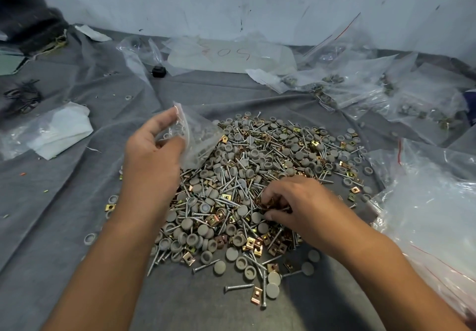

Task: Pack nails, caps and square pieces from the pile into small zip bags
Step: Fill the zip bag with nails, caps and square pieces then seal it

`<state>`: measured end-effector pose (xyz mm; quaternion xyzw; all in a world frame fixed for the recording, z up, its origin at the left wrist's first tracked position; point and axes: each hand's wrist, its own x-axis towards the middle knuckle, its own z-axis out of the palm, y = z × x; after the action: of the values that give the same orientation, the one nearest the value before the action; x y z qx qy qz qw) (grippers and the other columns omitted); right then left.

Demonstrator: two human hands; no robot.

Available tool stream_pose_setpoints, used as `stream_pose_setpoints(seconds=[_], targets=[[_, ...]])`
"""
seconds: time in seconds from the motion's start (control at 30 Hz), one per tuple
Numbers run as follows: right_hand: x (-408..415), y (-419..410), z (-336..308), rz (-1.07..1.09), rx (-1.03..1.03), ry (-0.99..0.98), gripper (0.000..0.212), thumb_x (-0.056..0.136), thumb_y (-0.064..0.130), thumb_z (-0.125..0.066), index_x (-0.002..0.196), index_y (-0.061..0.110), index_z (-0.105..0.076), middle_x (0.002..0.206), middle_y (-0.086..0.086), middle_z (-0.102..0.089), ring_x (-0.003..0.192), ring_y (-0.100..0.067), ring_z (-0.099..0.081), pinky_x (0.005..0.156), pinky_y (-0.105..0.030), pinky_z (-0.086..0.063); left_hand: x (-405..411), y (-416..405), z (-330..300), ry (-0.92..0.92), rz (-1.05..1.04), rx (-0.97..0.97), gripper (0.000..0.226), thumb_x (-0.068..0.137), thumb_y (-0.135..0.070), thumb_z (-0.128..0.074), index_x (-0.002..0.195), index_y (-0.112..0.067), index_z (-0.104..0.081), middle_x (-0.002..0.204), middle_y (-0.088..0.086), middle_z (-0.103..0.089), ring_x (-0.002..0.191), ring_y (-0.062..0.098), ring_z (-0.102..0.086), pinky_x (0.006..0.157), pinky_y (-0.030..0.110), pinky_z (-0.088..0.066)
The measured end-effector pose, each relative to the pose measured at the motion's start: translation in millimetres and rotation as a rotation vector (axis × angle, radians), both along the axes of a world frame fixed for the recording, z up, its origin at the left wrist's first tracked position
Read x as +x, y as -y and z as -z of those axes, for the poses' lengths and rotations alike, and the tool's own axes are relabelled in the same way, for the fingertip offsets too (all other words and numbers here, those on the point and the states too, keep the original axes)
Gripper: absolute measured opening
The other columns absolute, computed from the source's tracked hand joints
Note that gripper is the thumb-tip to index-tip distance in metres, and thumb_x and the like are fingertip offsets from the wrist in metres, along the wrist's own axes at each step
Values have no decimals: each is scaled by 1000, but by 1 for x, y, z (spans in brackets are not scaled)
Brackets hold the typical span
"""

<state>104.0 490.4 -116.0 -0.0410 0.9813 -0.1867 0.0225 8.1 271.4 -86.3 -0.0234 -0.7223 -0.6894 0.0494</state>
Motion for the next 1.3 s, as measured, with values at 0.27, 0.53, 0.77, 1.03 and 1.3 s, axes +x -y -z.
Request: stream_pose_setpoints(seconds=[0.27, 0.53, 0.77, 1.03, 1.3], targets=[[-2, -5, -3, 99, -218, -45, 9, 94, 39, -63, 101, 43, -61, 93, 19, -65, 84, 2, -62, 74, -20, -55, 20, -17, -1, -423, 128, -621, 46, 91, -19, -62, 135, -31, -56, 122, -16, -52, 77, -9, -51, 68, 5, -47], [-4, 14, -21, 109, -935, -264, 19, 87, 18, -72, 105, 23, -68, 95, 4, -76, 81, -17, -72, 65, -24, -57, 36, -36, 11, -466, 374, -831, 57, 87, -23, -72, 139, -32, -52, 126, -22, -45, 106, -6, -44, 95, 13, -41], [-6, 26, -14, 98, -550, -504, 26, 85, 7, -77, 108, 18, -72, 98, 16, -72, 92, 0, -69, 79, -13, -55, 33, -35, 15, -460, 390, -813, 56, 86, -25, -71, 139, -30, -53, 128, -22, -45, 103, -8, -44, 90, 9, -36], [-5, 26, -12, 51, -340, -583, 22, 95, 20, -65, 117, 19, -71, 107, 15, -70, 91, 8, -61, 79, -8, -45, 33, -35, 14, -470, 374, -764, 55, 86, -23, -72, 138, -28, -55, 129, -18, -47, 113, -3, -48, 101, 18, -43], [-7, 29, -6, 58, -182, -673, 16, 87, 20, -74, 102, 16, -72, 99, 8, -67, 91, -5, -55, 81, -18, -46, 35, -35, 14, -479, 379, -787, 54, 86, -26, -71, 138, -28, -56, 129, -21, -47, 101, -7, -45, 93, 5, -35]])
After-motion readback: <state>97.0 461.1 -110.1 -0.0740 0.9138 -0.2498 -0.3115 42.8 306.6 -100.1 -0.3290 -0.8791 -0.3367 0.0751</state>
